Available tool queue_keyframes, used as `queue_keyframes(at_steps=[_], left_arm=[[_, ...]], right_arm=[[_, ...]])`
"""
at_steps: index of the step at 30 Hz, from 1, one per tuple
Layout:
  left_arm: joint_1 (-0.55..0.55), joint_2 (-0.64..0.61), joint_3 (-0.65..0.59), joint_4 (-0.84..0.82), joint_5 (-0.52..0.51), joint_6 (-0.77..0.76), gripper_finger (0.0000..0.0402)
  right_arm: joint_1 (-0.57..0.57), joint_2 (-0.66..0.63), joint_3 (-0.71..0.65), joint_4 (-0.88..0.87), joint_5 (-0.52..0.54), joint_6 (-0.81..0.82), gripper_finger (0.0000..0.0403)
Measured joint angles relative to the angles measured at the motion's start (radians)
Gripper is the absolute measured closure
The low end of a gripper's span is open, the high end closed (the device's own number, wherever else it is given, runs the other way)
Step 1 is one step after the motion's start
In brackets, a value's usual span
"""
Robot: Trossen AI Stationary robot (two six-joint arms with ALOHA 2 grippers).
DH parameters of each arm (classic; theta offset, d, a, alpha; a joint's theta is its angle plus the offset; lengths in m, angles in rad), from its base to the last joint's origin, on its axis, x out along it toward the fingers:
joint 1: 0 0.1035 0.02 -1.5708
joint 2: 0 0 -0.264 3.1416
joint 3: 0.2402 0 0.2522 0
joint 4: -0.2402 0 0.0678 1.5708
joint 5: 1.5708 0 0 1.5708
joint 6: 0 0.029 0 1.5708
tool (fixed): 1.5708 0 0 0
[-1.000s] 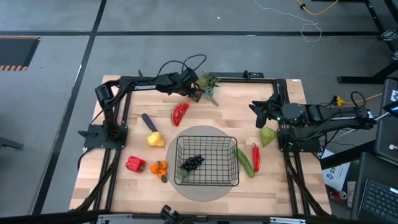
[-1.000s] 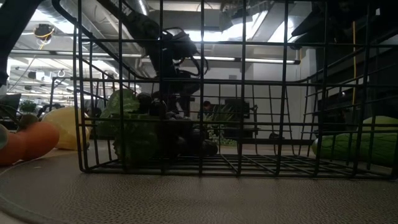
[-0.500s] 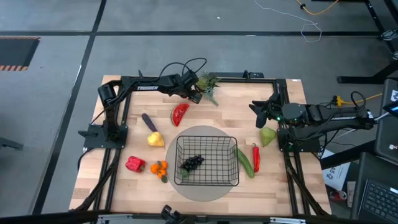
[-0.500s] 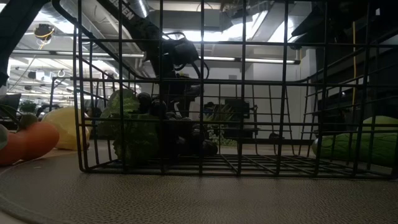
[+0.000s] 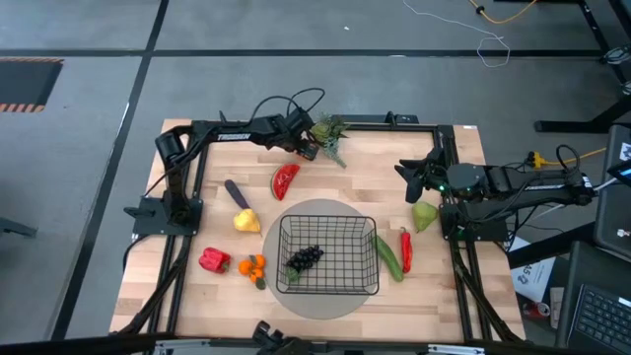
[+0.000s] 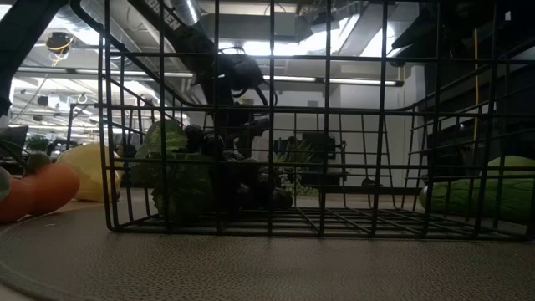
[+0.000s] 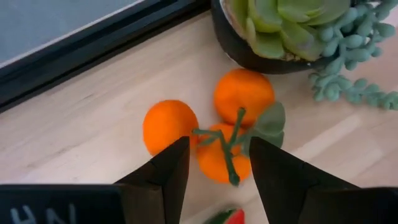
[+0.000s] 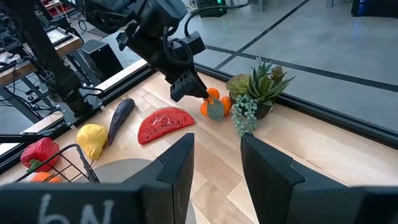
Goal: Build produce basket
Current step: Put the orange tangerines into the black wire basket
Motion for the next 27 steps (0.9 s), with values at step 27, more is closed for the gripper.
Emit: queue_keyframes(at_steps=[27], left_arm=[[-0.046, 0.067, 0.001, 0.026, 0.027, -0.050, 0.0239]], right_arm=[[0.000, 0.000, 0.000, 0.000, 0.000, 0.001, 0.0269]])
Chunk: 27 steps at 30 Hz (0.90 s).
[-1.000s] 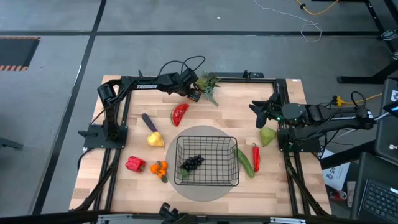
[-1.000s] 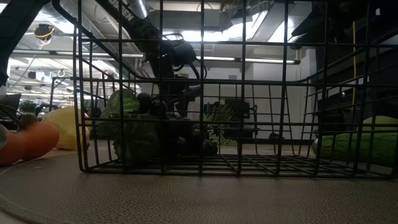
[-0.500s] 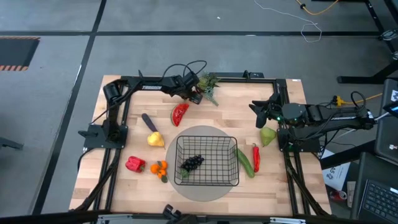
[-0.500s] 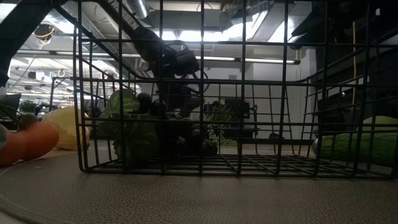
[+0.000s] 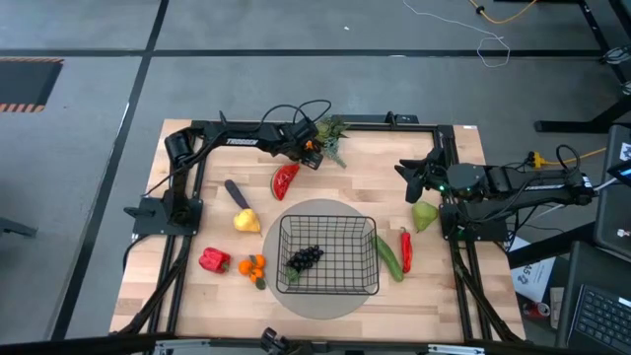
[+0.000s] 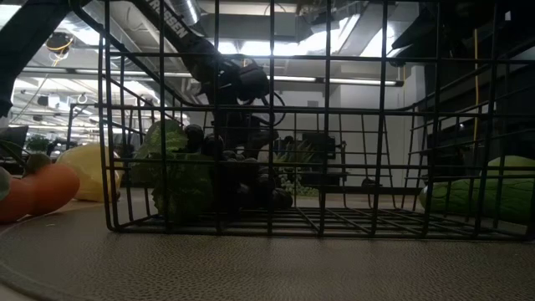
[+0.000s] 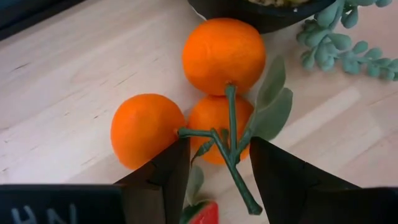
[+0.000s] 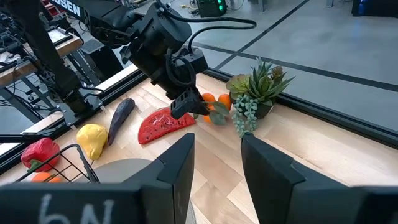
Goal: Build produce basket
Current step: Put the orange tangerines into the black wire basket
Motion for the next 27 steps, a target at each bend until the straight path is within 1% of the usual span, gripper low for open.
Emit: queue_keyframes(at_steps=[14, 20, 22, 24, 27], left_arm=[[0.000, 0.000, 0.000, 0.000, 0.000, -0.001, 0.0239], [-0.002, 0.000, 0.000, 0.000, 0.030, -0.006, 0.0243], [-0.006, 0.000, 0.000, 0.000, 0.041, -0.007, 0.0258], [-0.006, 0.000, 0.000, -0.001, 0.060, -0.007, 0.0286], [-0.006, 0.000, 0.000, -0.009, 0.108, -0.008, 0.0350]], right_arm=[[0.000, 0.000, 0.000, 0.000, -0.001, 0.003, 0.0269], [0.000, 0.000, 0.000, 0.000, -0.001, 0.003, 0.0269], [0.000, 0.000, 0.000, 0.000, -0.001, 0.003, 0.0269], [0.000, 0.000, 0.000, 0.000, -0.001, 0.003, 0.0269], [0.000, 0.000, 0.000, 0.000, -0.001, 0.003, 0.0269]])
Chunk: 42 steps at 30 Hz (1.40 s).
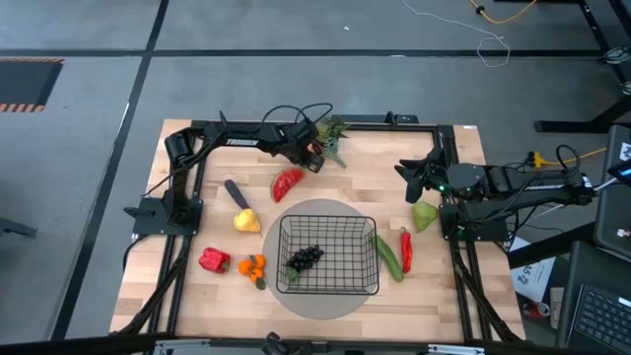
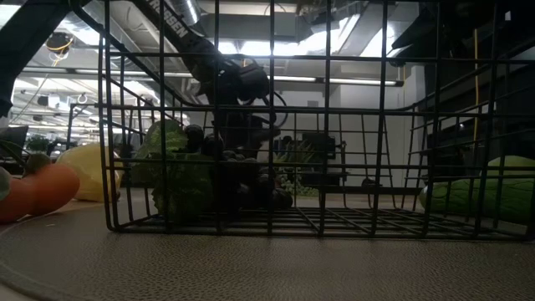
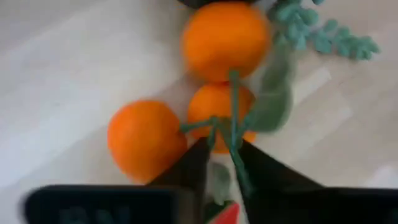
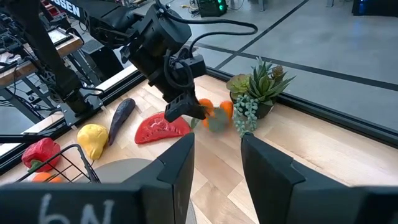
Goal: Build produce basket
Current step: Put the orange tangerines into the black wire basket
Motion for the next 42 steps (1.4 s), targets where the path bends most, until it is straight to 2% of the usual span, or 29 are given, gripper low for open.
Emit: queue_keyframes(at_steps=[2, 6, 12, 21, 42], left_arm=[[0.000, 0.000, 0.000, -0.013, 0.021, -0.001, 0.0387], [-0.008, 0.000, 0.000, -0.014, 0.023, 0.000, 0.0398], [-0.026, -0.030, -0.001, -0.004, 0.023, 0.006, 0.0400], [-0.085, -0.141, -0.001, 0.004, 0.023, 0.028, 0.0401], [-0.322, -0.426, 0.000, 0.080, 0.023, 0.030, 0.0401]], right_arm=[[0.000, 0.000, 0.000, 0.000, 0.000, -0.001, 0.0269], [0.000, 0.000, 0.000, 0.000, 0.000, -0.002, 0.0269], [0.000, 0.000, 0.000, 0.000, 0.000, -0.003, 0.0269], [0.000, 0.000, 0.000, 0.000, 0.000, -0.003, 0.0269], [0.000, 0.000, 0.000, -0.053, -0.020, -0.002, 0.0269]])
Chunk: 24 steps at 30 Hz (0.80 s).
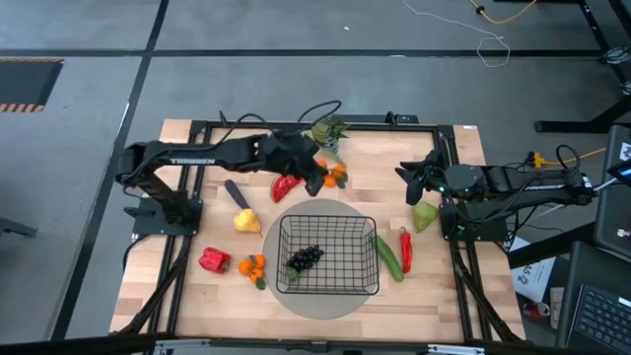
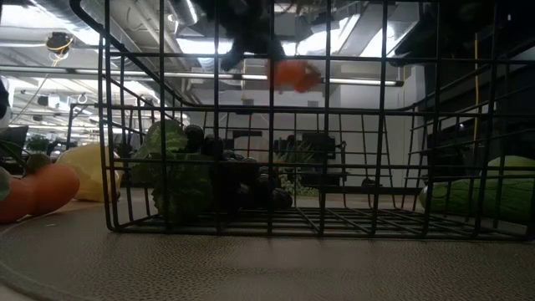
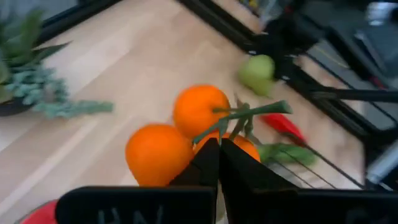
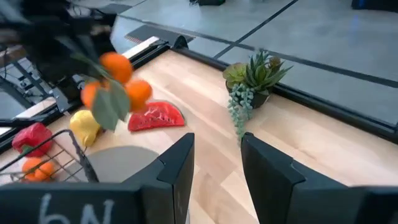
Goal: Build produce basket
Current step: Put the orange tangerines into the black wire basket
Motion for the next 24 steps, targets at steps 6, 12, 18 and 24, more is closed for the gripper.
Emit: queue_keyframes(at_steps=[6, 12, 18, 24], left_arm=[[-0.083, -0.013, 0.000, 0.116, 0.088, 0.021, 0.0401], [-0.134, -0.015, 0.000, 0.136, 0.134, 0.061, 0.0401], [-0.139, -0.014, 0.000, 0.130, 0.292, 0.109, 0.0401], [-0.148, -0.014, 0.000, 0.074, 0.410, 0.190, 0.0402]], right_arm=[[0.000, 0.000, 0.000, -0.005, -0.016, -0.001, 0.0269], [0.000, 0.000, 0.000, -0.006, -0.016, 0.004, 0.0269], [0.000, 0.000, 0.000, -0.006, -0.016, 0.005, 0.0269], [0.000, 0.000, 0.000, 0.005, -0.016, 0.006, 0.0269]])
